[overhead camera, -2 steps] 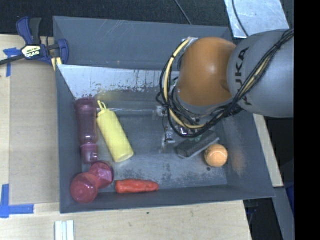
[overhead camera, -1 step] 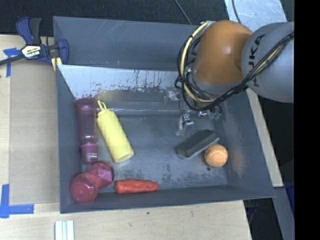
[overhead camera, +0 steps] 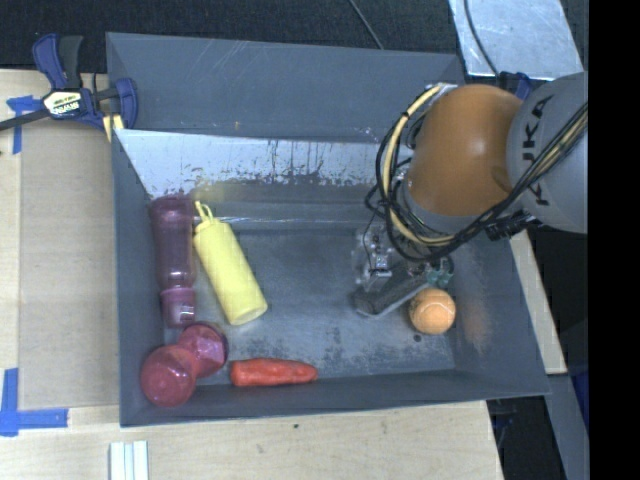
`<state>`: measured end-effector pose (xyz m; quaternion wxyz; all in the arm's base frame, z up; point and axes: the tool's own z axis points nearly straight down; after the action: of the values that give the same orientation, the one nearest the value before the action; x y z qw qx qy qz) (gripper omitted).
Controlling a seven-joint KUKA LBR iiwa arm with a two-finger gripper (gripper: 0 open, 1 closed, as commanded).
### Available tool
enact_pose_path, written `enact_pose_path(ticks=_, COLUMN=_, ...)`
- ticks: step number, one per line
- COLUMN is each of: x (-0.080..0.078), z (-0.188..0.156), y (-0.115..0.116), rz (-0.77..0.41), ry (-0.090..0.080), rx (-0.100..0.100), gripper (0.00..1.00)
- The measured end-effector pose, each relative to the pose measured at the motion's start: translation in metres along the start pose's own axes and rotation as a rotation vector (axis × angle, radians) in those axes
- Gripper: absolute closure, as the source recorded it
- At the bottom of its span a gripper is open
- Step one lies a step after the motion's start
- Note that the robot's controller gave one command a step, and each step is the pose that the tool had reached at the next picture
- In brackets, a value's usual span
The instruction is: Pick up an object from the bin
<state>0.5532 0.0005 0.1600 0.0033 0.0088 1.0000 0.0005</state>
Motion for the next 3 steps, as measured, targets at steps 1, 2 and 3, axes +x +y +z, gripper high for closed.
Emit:
enact_pose_path(ticks=1, x=0.000, z=0.000, y=0.000, rz=0.000, ry=0.000, rx=0.000, gripper=1.00)
enact_pose_path(ticks=2, x=0.007, z=-0.016, y=-0.005, rz=-0.046, ry=-0.005, rx=0.000, gripper=1.00)
enact_pose_path(ticks=3, x=0.019, z=0.024, y=-0.104, rz=0.107, ry=-0.003, rx=0.000, gripper=1.00)
